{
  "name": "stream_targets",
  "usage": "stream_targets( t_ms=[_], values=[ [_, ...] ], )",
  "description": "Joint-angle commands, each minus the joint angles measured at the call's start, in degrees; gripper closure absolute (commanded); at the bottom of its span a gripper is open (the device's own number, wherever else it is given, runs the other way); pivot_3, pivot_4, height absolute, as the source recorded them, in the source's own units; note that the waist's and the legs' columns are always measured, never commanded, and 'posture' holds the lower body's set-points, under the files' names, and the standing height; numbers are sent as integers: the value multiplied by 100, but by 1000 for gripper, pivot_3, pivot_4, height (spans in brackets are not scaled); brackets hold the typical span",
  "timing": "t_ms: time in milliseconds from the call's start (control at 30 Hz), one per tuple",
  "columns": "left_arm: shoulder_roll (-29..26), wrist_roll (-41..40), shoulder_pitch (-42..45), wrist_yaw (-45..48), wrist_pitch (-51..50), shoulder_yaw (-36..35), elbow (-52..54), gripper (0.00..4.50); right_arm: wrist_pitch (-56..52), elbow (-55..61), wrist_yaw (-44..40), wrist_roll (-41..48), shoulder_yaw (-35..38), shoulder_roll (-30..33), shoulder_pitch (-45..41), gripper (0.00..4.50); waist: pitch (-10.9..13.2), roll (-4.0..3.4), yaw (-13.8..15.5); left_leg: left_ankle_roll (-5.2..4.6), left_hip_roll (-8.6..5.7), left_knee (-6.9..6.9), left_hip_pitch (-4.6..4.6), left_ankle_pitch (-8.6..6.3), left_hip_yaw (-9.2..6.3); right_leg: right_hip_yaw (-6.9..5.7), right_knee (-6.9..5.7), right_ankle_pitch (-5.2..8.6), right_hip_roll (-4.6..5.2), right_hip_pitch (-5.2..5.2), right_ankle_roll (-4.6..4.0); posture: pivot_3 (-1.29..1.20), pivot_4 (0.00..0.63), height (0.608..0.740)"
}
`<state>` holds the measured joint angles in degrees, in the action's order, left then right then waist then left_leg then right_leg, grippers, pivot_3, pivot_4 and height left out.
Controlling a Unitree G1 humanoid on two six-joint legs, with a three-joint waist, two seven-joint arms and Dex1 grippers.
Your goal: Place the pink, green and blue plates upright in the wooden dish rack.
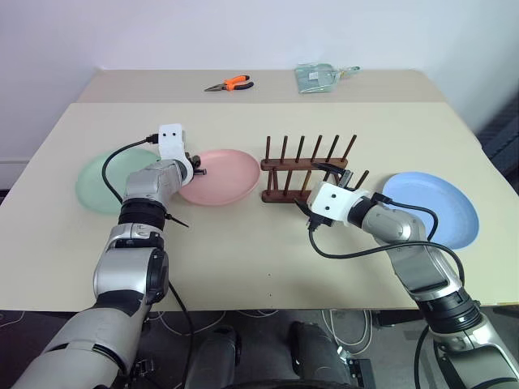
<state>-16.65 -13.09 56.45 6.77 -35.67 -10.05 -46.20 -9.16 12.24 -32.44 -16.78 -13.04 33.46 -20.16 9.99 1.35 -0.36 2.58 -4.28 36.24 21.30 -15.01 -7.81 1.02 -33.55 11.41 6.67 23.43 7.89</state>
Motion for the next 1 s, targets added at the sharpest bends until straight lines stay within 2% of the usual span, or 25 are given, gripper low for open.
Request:
stream_targets(
  t_ms=[33,133,433,667,833,1000],
  values=[
    [73,4,-152,-103,-244,-60,276,4249,93,184,58,-15,121,-30,-69,0,0,0,-12,0,0,-1,0,0,0,0,-1,0,0,1,0,0,150,740],
    [82,-23,-233,-79,-466,-91,582,4388,115,151,49,-13,116,-28,-116,0,0,0,-19,0,0,-1,-1,0,0,0,-2,0,0,2,0,0,150,740],
    [43,-135,-462,-149,-750,-339,1557,4388,143,120,46,-7,147,-9,-207,0,1,1,-35,1,2,-4,2,0,-1,0,-3,0,-1,9,-1,0,150,740],
    [12,-132,-490,-259,-803,-412,1753,4388,157,138,41,-25,134,-9,-200,0,1,1,-34,1,2,-4,3,0,0,0,-3,-1,-1,10,-1,0,150,740],
    [-35,-125,-370,-504,76,-678,1973,4388,-70,236,-158,328,264,-96,-321,0,2,2,-41,2,2,-4,4,1,0,1,-3,-1,-1,12,-2,0,150,740],
    [14,-285,-329,-548,436,-895,2465,4388,-150,239,-100,387,327,-157,-440,0,2,2,-32,2,3,-4,7,1,0,1,-2,-1,-1,14,-2,0,150,740]
  ],
)
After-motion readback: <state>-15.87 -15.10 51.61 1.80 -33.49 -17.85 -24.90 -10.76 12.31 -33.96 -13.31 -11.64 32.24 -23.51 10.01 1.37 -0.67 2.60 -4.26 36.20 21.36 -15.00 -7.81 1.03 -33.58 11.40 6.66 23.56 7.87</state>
